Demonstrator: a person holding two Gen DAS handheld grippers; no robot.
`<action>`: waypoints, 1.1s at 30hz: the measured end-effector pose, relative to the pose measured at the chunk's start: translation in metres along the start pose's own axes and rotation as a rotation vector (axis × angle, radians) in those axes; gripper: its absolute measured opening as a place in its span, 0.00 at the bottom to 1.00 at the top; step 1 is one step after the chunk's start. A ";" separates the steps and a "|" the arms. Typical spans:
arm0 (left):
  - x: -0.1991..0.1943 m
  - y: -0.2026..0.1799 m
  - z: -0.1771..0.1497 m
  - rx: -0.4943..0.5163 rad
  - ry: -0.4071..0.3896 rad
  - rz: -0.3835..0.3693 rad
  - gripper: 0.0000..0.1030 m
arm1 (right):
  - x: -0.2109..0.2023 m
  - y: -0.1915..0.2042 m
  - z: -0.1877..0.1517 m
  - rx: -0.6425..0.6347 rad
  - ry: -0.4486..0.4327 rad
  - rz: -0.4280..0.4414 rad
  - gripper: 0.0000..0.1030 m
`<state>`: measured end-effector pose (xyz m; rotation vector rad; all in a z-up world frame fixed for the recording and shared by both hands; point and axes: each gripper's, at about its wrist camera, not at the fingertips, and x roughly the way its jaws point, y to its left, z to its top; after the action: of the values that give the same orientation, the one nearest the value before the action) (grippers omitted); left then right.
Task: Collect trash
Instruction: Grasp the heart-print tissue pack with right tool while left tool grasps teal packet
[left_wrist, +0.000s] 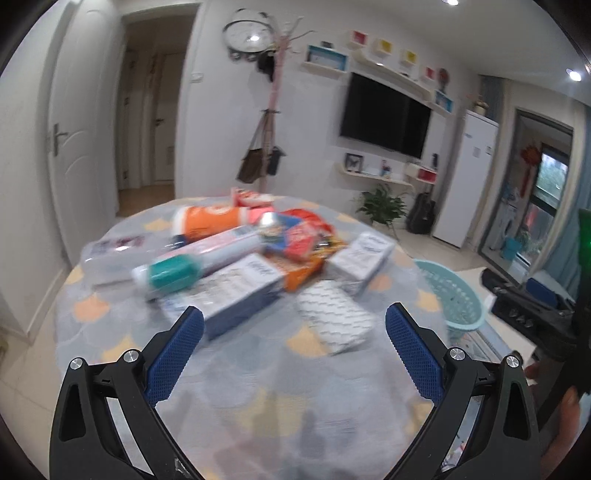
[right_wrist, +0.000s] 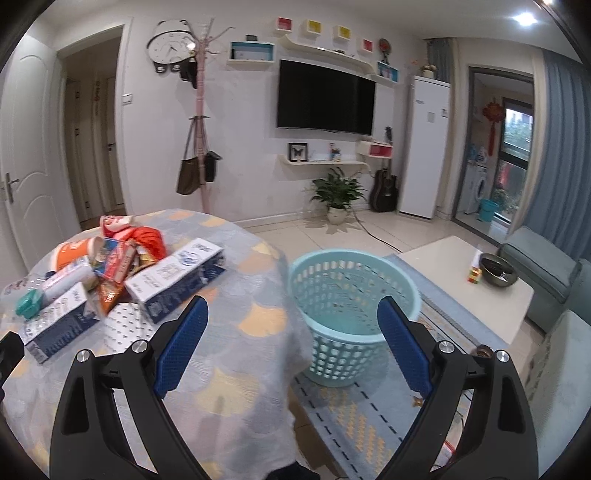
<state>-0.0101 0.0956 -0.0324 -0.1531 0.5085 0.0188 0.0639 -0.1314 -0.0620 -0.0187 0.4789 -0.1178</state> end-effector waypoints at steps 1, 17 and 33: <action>0.001 0.010 0.000 0.000 -0.002 0.034 0.93 | 0.001 0.006 0.001 -0.009 -0.002 0.013 0.86; 0.052 0.105 0.018 -0.091 0.136 0.073 0.84 | 0.039 0.092 0.001 -0.129 0.094 0.285 0.80; 0.107 0.114 0.046 0.100 0.242 -0.124 0.67 | 0.088 0.136 -0.017 -0.210 0.311 0.426 0.75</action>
<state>0.0991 0.2131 -0.0605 -0.0894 0.7395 -0.1473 0.1483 -0.0069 -0.1233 -0.1042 0.7940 0.3528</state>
